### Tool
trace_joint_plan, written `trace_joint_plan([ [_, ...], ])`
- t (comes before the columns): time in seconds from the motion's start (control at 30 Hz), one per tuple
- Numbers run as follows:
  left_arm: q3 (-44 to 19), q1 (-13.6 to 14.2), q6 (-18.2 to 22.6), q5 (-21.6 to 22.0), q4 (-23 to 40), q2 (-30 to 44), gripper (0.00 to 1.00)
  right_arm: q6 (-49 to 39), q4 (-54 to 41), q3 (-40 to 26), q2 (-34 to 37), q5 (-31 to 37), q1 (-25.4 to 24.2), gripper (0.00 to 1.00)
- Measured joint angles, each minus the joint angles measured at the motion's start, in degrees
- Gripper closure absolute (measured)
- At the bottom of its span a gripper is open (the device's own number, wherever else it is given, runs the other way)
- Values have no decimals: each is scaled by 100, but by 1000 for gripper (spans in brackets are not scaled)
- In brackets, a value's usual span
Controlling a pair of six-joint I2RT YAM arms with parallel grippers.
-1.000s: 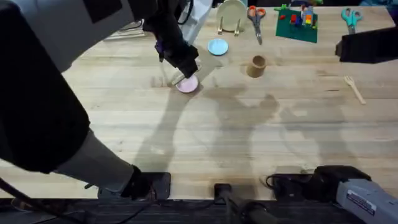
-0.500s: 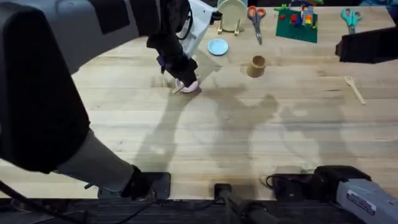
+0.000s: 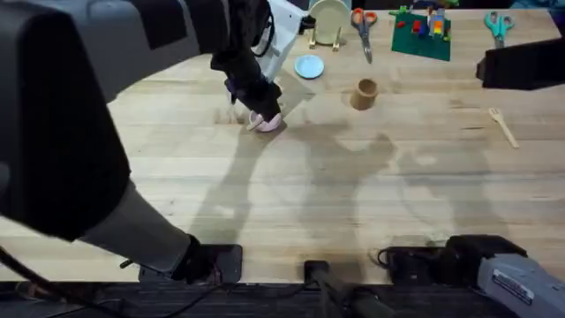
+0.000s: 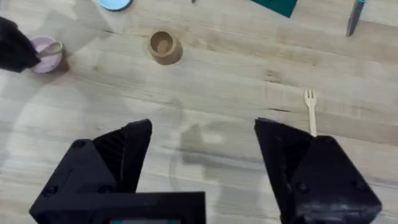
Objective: Pick up a utensil and set it on the pink plate, then put the other utensil in the container.
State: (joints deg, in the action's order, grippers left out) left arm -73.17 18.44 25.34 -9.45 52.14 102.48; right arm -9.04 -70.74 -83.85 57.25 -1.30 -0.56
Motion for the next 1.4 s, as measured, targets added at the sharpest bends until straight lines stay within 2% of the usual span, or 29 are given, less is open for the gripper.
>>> trace_joint_plan([
  [0.27, 0, -7, 2, 0, 12, 212, 956, 0, -2, 0, -2, 0, 0, 6],
  [0.8, 0, -7, 21, 0, 2, 210, 837, 0, -2, 0, -2, 0, 0, 7],
  [1.13, 0, -7, 20, 0, -13, 211, 831, 0, -2, 0, -2, 0, 0, 7],
  [1.4, -85, -7, 20, 0, 196, 212, 776, 0, -2, 0, -2, 0, 0, 7],
])
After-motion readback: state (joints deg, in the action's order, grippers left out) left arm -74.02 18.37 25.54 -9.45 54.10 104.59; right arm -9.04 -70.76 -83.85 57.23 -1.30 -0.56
